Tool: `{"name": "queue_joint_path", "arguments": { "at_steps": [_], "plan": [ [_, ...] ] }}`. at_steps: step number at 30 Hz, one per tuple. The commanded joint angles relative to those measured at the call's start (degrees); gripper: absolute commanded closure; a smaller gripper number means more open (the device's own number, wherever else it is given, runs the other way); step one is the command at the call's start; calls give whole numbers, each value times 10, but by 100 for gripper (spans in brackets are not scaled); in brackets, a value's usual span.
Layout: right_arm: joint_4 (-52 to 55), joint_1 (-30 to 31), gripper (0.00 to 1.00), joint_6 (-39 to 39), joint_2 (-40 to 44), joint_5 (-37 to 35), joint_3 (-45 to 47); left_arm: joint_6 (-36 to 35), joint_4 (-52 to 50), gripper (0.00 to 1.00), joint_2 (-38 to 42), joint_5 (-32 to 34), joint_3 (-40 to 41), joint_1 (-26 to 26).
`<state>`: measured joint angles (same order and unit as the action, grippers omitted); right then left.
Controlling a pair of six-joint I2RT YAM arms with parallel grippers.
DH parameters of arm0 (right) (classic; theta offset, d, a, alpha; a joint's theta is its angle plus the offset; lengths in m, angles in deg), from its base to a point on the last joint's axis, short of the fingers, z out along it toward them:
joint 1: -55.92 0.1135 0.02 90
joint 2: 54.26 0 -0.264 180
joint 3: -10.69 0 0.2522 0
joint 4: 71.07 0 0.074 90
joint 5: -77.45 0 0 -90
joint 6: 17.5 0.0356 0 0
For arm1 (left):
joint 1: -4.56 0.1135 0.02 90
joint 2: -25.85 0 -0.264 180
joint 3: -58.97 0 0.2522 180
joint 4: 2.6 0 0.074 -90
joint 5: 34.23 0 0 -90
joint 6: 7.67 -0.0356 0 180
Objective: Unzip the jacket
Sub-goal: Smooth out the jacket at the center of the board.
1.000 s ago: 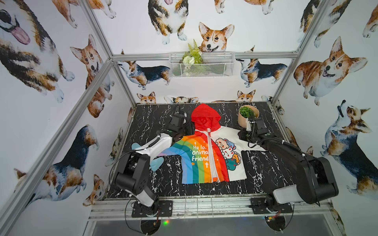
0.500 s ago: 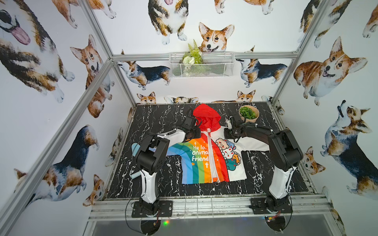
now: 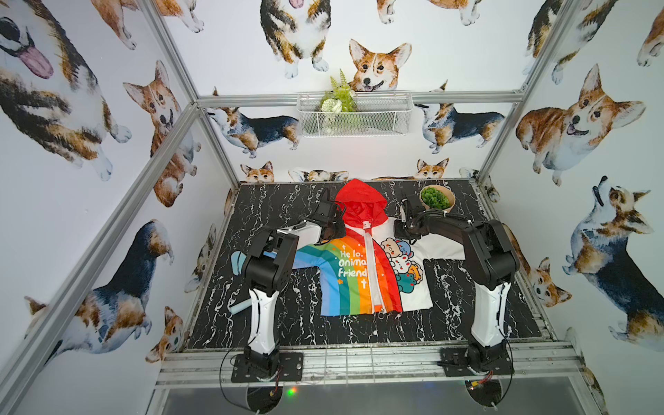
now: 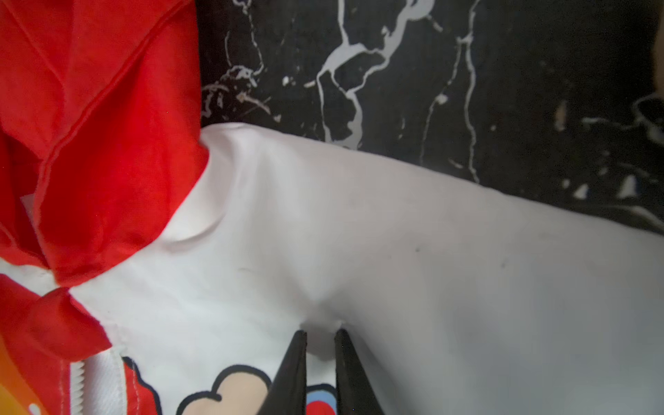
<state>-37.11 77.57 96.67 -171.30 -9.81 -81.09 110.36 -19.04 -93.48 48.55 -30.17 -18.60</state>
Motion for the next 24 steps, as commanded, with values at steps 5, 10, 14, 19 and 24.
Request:
{"name": "queue_joint_path", "arguments": {
  "at_steps": [5, 10, 14, 19, 24],
  "plan": [
    [72, 0, 81, 22, 2, -12, 32, -13, -62, 66, -10, -3, -6, 6],
    [58, 13, 80, 20, 25, 2, 48, -18, -58, 55, 14, -26, 4, 7],
    [66, 14, 67, 10, 65, 4, 33, -21, -59, 38, 56, -68, -4, 6],
    [39, 15, 31, 9, 188, -13, 73, -37, -77, 7, 162, -38, 17, 4],
    [-59, 10, 3, 11, 352, -122, 205, -58, -32, 0, 323, 97, 147, 10]
  ]
}}
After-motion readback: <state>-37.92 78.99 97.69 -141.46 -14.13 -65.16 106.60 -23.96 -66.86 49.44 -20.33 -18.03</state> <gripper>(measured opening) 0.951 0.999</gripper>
